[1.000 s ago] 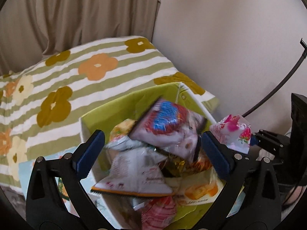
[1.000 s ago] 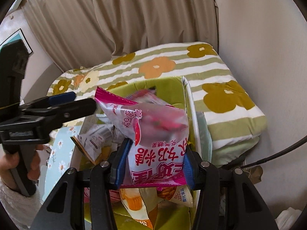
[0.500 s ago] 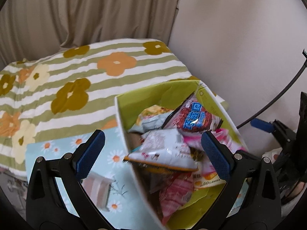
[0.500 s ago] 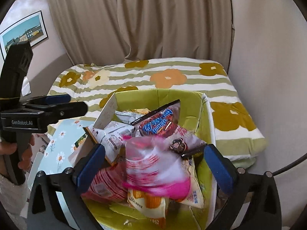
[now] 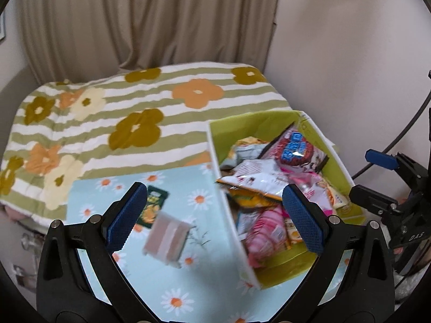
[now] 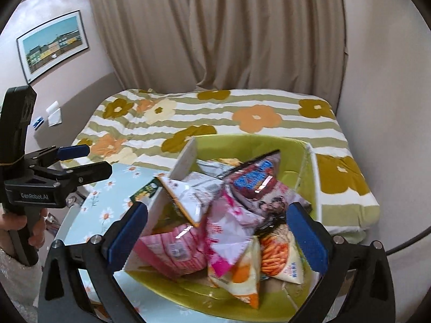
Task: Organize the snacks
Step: 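Withdraw both tools from the box back over the table, then grasp the dark green biscuit packet with the left tool while the right tool grasps the pale pink pouch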
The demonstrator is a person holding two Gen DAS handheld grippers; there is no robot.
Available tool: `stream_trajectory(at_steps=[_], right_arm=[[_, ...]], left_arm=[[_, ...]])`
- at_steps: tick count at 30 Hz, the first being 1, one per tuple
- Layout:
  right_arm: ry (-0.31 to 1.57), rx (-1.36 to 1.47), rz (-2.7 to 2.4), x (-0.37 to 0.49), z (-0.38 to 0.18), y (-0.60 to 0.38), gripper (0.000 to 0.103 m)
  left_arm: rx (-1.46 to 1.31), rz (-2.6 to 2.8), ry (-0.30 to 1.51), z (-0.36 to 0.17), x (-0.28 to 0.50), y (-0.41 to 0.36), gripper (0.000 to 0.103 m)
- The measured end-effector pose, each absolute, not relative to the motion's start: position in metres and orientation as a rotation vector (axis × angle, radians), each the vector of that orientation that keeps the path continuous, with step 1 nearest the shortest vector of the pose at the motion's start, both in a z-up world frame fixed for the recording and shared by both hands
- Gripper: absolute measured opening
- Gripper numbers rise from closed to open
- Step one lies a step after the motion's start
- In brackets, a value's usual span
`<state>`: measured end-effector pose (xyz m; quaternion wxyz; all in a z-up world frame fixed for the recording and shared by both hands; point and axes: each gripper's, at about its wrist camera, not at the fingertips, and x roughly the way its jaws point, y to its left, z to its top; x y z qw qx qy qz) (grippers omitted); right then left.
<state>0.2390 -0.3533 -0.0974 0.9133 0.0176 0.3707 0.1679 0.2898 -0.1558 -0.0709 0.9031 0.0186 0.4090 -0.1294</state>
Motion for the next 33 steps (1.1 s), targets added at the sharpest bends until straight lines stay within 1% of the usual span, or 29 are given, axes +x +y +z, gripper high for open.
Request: stream_trajectory(at_steps=[6, 10, 19, 23, 26, 33], right_arm=[[0.735, 0.012, 0.366, 0.232, -0.082, -0.317, 0.103], [0.721, 0.009, 0.359, 0.23, -0.078, -0.284, 0.103], [0.789, 0.036, 0.267, 0.241, -0.098, -0.188, 0.103], [0.832, 0.076, 0.218, 0.246, -0.117, -0.146, 0.103], [0.883, 0.107, 0.167, 0.252, -0.143, -0.119, 0.103], [0.983, 0.145, -0.021, 0.28, -0.221, -0.09, 0.103]], left_arm=[[0.032, -0.228, 0.836, -0.068, 0.28, -0.117, 0.1], [0.019, -0.213, 0.834, -0.07, 0.282, -0.078, 0.1], [0.039, -0.305, 0.881, -0.084, 0.314, 0.004, 0.1], [0.062, -0.36, 0.917, -0.098, 0.337, 0.032, 0.1], [0.082, -0.405, 0.945, -0.113, 0.355, 0.044, 0.1], [0.115, -0.497, 1.031, -0.163, 0.39, 0.047, 0.1]])
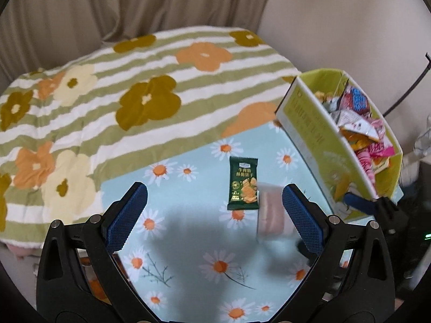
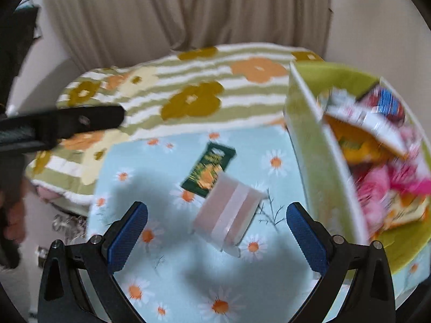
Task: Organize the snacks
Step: 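Grasp the dark green biscuit packet with the left tool while the right tool grasps the pale pink pouch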
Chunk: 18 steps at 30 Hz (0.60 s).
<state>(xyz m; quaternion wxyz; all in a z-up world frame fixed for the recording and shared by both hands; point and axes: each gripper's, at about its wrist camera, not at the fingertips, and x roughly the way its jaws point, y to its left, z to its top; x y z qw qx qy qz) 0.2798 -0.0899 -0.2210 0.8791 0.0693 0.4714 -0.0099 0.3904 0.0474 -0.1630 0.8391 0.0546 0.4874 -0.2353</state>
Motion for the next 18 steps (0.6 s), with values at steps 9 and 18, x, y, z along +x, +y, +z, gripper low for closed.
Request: stream_trajectory(at_steps=[9, 18], right_arm=[[1.034, 0.21, -0.185, 0.315, -0.288, -0.092, 0.1], [1.065, 0.188, -0.177, 0.322, -0.303, -0.092, 0.07]], left_arm=[[0.179, -0.562, 1.112, -0.22, 0.423, 0.026, 0.1], [0.24, -0.618, 1.18, -0.263, 0.437, -0.007, 0.1]])
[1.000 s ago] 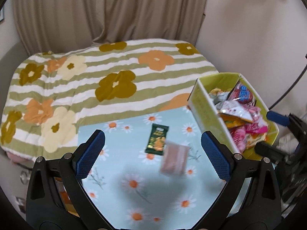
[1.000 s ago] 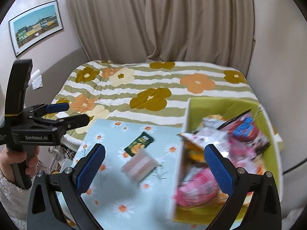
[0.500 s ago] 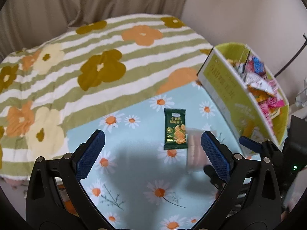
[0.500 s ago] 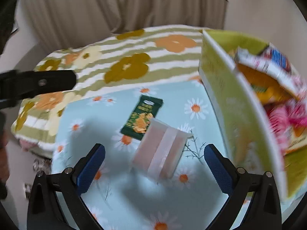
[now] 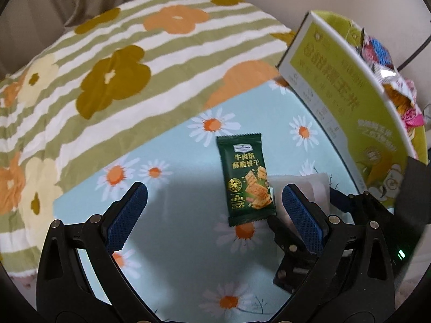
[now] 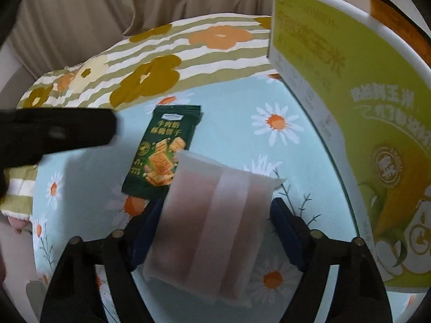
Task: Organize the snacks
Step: 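Grasp the dark green biscuit packet with the left tool while the right tool grasps the pale pink pouch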
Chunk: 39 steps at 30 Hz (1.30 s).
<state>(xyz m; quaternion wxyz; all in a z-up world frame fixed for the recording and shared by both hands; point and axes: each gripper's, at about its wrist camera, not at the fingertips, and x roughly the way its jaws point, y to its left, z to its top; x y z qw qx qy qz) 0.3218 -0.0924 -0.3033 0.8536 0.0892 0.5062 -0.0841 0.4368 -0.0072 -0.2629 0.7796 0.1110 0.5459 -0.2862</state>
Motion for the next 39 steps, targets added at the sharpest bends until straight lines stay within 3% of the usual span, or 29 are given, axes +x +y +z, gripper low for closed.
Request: stream_trajectory(at_steps=[14, 16, 19, 26, 32, 36, 39], right_arm=[[1.059, 0.194, -0.187, 0.308, -0.3, -0.104, 0.064], [1.06, 0.202, -0.194, 0.308, -0.299, -0.107, 0.064], [1.062, 0.21, -0.2, 0.304, -0.298, -0.11, 0.064], [1.073, 0.218, -0.207, 0.298, -0.296, -0.114, 0.064], [1.067, 0.227, -0.202, 0.296, -0.294, -0.115, 0.064], [1.059, 0.223, -0.196, 0.295, -0.291, -0.114, 0.064], [1.05, 0.224, -0.192, 0.293, -0.289, -0.114, 0.064]], left_arm=[[0.288, -0.633, 1.222, -0.292, 0.445, -0.039, 0.099], [0.284, -0.627, 1.234, -0.295, 0.447, -0.042, 0.097], [0.29, -0.616, 1.255, -0.303, 0.448, -0.046, 0.087], [0.401, -0.574, 1.233, -0.31, 0.44, -0.061, 0.084], [0.433, -0.595, 1.223, -0.306, 0.434, -0.065, 0.069], [0.442, -0.621, 1.212, -0.302, 0.431, -0.063, 0.043], [0.438, -0.636, 1.221, -0.301, 0.431, -0.062, 0.043]])
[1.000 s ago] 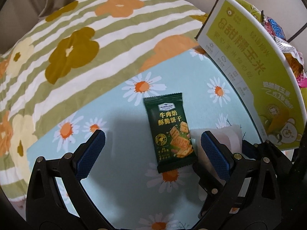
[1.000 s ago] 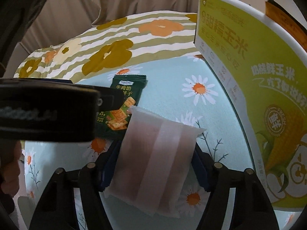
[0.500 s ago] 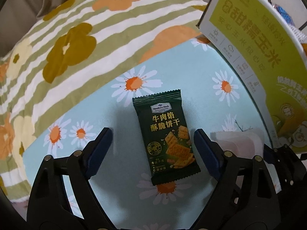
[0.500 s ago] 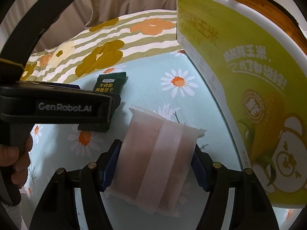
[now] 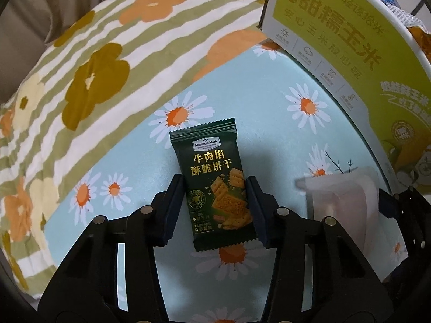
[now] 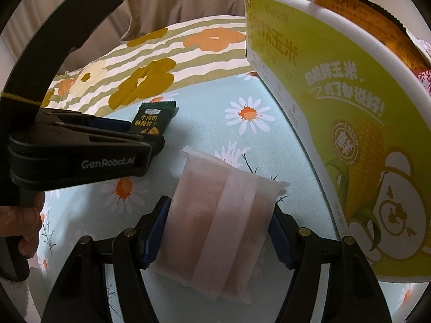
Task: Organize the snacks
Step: 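Carry both packets over the box and open both tools to drop them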
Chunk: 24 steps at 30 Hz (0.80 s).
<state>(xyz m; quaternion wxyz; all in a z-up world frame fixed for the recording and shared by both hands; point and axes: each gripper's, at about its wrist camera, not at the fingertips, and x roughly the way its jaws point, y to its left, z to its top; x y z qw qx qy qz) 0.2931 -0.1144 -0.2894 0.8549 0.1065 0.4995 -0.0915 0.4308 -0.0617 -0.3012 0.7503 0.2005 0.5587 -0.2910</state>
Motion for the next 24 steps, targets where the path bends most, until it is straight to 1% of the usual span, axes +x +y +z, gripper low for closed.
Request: stream_trajectory(at_steps=[6, 11, 17, 24], right_arm=[[1.042, 0.218, -0.175, 0.294, -0.285, -0.113, 0.063], [1.019, 0.197, -0.134, 0.293, -0.267, -0.11, 0.063], [0.96, 0.169, -0.073, 0.289, -0.226, -0.111, 0.063], [0.855, 0.155, 0.029, 0.276, -0.157, -0.126, 0.063]], left_arm=[[0.352, -0.652, 1.247, -0.298, 0.431, -0.046, 0.043], [0.257, -0.638, 1.243, -0.279, 0.426, -0.025, 0.043], [0.168, -0.611, 1.16, -0.22, 0.419, -0.002, 0.043], [0.102, -0.598, 1.047, -0.141, 0.402, -0.002, 0.043]])
